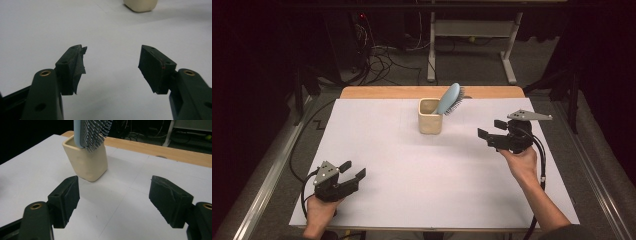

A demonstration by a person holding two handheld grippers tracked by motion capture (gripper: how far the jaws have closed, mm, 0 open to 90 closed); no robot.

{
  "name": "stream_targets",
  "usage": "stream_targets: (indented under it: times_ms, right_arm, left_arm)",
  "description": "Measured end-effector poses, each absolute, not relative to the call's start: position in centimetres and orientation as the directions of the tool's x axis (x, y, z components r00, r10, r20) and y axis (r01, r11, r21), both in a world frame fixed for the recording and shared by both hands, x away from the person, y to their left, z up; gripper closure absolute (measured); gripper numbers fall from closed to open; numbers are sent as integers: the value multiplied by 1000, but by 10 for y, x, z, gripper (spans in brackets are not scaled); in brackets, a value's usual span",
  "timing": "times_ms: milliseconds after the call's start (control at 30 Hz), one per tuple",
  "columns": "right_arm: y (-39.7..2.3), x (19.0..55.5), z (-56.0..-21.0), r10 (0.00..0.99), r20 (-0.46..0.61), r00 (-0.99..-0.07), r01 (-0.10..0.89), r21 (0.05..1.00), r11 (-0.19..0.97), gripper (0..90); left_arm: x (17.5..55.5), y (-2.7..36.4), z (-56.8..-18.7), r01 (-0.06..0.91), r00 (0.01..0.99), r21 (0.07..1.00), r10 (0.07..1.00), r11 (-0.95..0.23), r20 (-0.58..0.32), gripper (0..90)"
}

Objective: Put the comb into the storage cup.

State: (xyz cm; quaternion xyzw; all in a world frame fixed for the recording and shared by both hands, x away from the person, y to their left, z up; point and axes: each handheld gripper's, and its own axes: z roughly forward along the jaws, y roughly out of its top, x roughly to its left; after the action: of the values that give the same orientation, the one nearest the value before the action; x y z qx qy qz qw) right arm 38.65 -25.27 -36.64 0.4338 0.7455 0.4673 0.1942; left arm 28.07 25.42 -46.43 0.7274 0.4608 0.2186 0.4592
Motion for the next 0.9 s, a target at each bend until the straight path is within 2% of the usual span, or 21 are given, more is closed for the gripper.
stream_targets:
  times_ms: [900]
  right_arm:
    - [-275, 368, -370, 836, 125, -534, 453, 877, 159, 258]
  left_arm:
    - [281, 254, -465, 471, 476, 869, 873, -150, -108, 371]
